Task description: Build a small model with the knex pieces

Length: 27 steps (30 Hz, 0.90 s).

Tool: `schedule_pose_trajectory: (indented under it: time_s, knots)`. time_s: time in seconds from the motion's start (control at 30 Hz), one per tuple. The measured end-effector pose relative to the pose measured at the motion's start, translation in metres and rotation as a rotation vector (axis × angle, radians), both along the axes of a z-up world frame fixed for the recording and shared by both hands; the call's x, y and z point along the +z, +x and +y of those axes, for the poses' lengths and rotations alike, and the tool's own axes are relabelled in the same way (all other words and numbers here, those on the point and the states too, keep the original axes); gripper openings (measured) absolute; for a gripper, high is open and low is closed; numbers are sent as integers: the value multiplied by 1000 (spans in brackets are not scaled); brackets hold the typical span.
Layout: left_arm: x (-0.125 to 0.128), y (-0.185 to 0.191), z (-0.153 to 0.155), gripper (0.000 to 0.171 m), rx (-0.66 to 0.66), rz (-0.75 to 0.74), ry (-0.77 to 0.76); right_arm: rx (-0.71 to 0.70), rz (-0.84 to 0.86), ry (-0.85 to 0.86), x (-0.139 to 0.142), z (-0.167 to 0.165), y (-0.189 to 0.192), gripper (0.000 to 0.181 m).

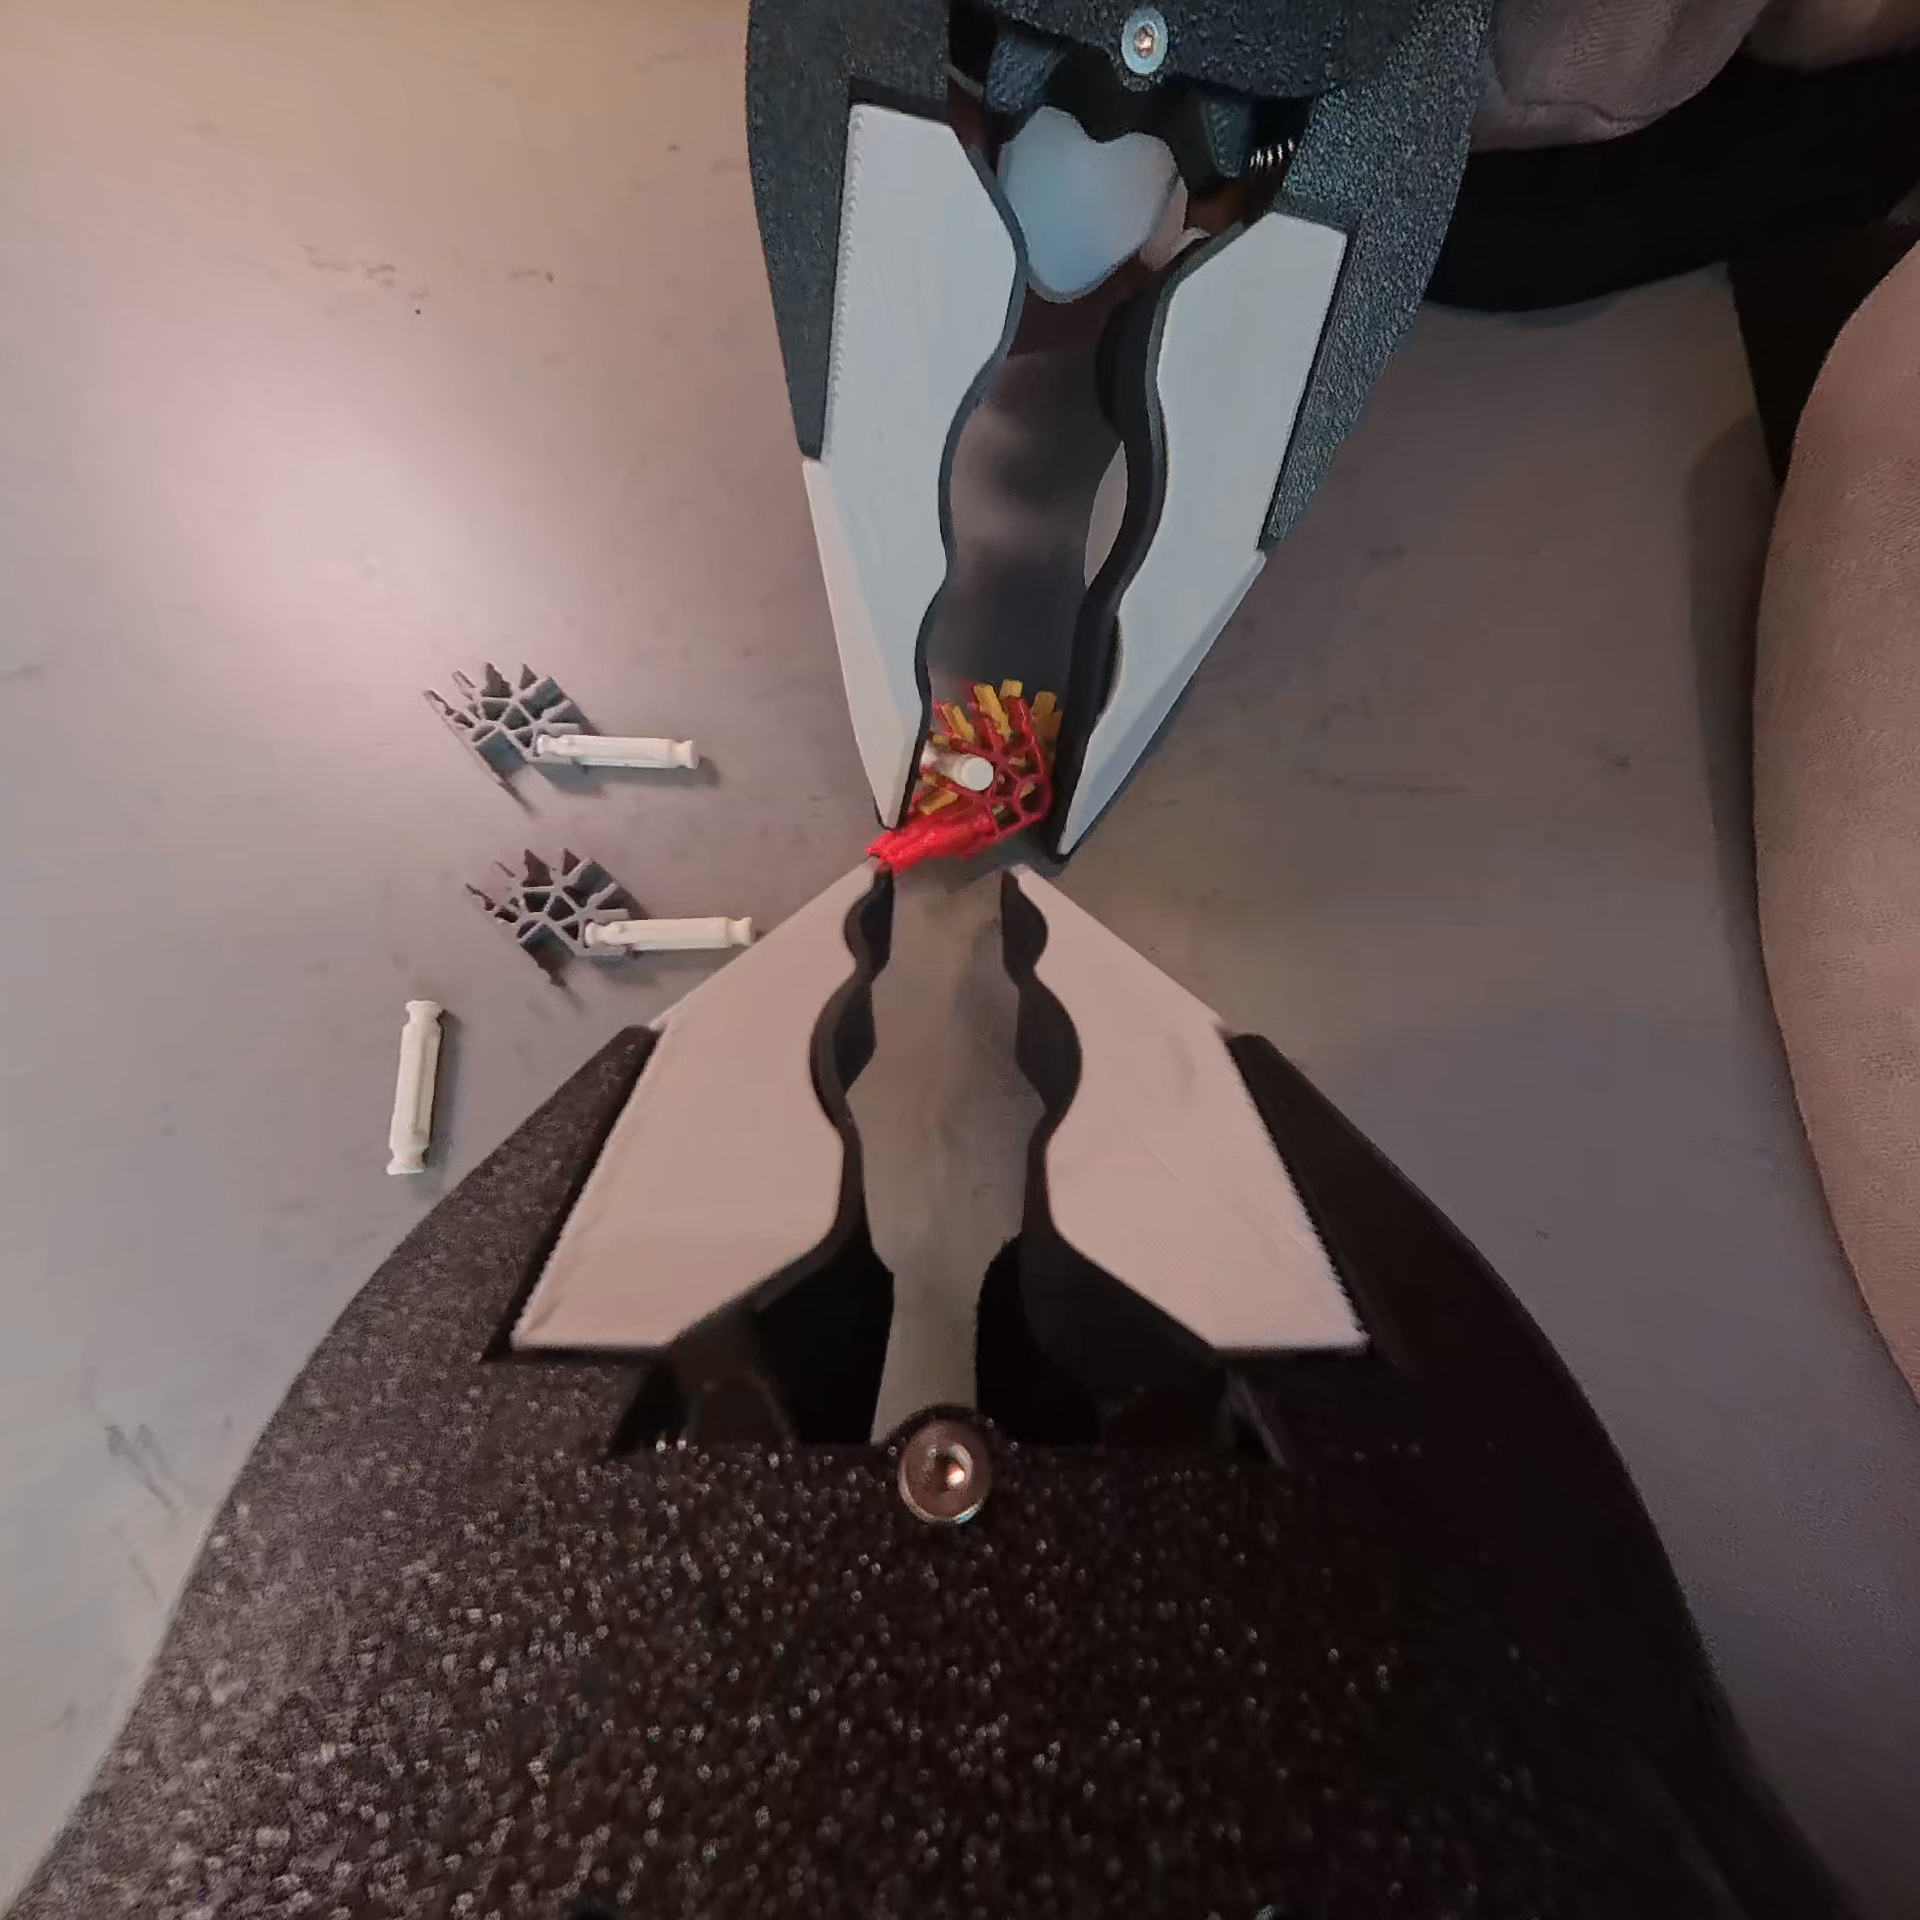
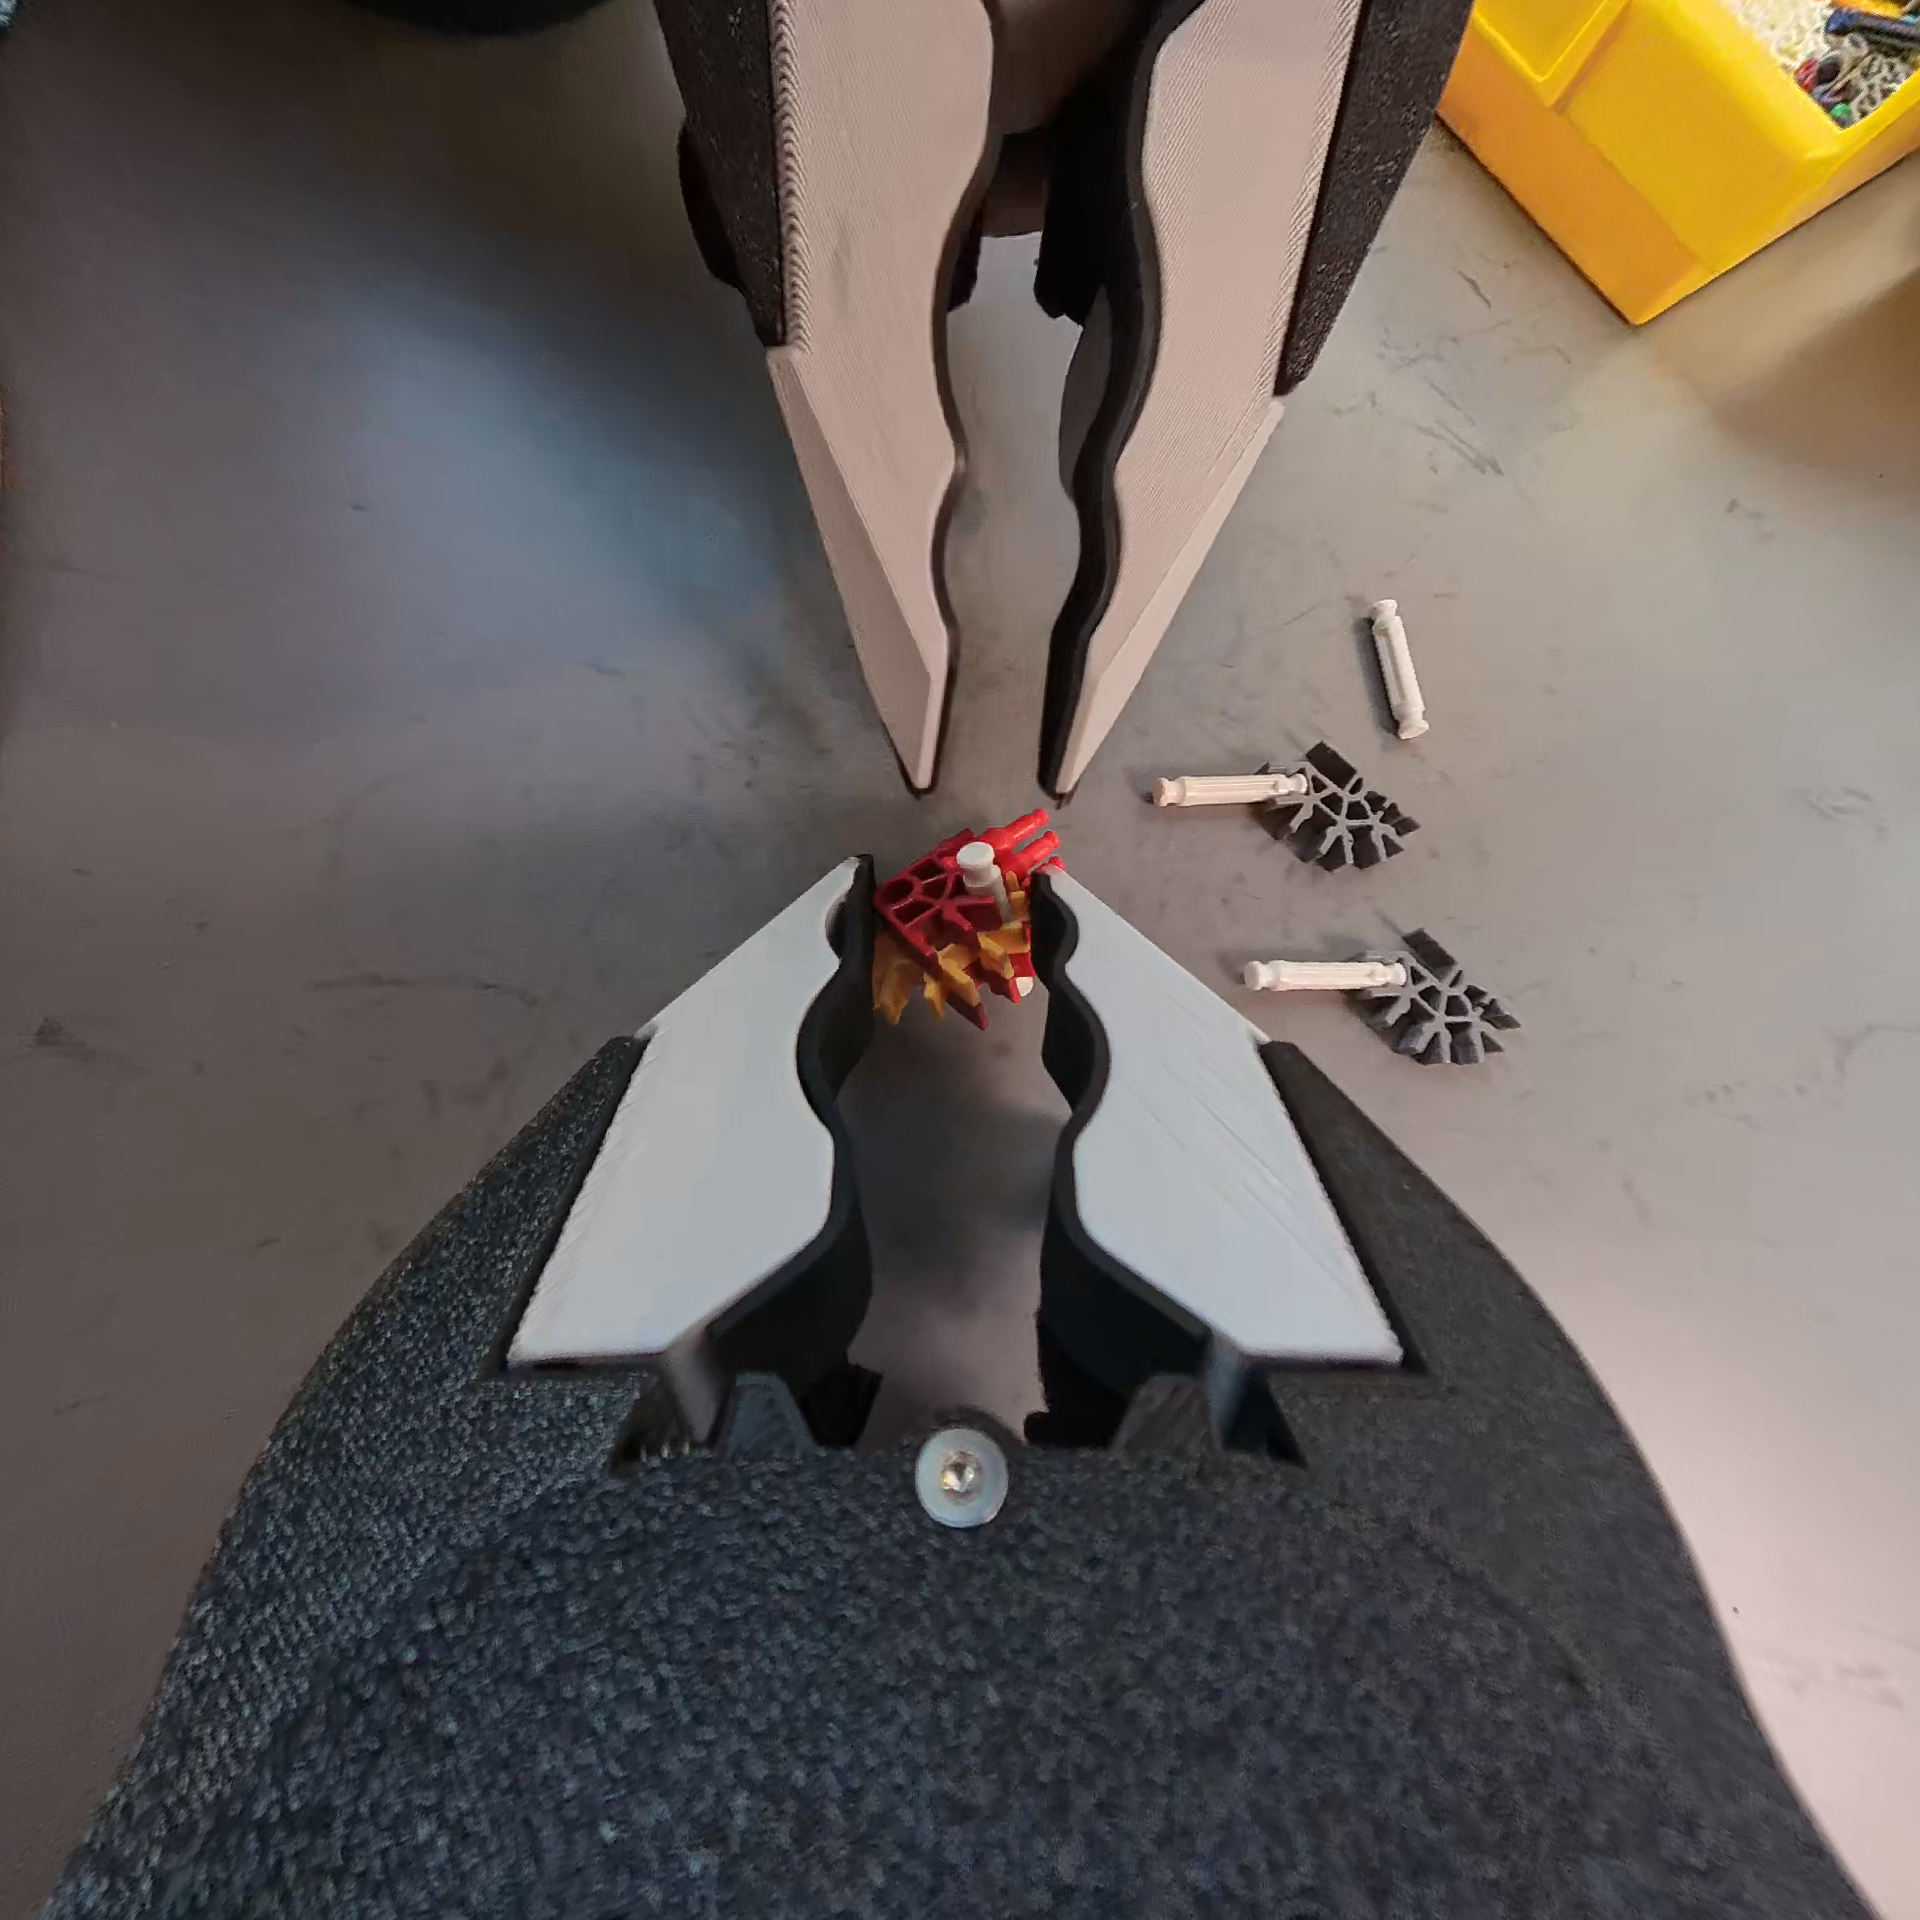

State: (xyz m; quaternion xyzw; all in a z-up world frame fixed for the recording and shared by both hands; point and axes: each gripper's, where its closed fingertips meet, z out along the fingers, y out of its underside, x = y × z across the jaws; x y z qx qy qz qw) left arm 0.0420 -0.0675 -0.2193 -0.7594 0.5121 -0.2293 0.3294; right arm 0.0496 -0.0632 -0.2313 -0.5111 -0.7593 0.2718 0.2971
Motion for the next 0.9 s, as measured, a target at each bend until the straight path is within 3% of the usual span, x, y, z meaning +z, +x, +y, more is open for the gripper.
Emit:
schedule_pose_trajectory:
  time_s: [0.1,0.27,0.57,0.7,0.8,0.9]
  knots:
    - [1,0,-3,35,-21,-32,31,10,11,-39,3,-3,0,26]
    - [13,6,-4,22,-35,-95,86,25,86,-184,23,-13,-5,25]
    - [40,-2,-5,23,17,-280,37,10,223,-304,51,-15,-14,23]
    - [42,-9,-3,42,81,-392,-121,-20,333,-388,72,-9,-17,23]
    - [51,5,-9,42,70,-547,-264,-39,415,-441,86,-6,-20,23]
    - [65,19,-7,41,80,-640,-266,-59,471,-468,95,-4,-22,23]
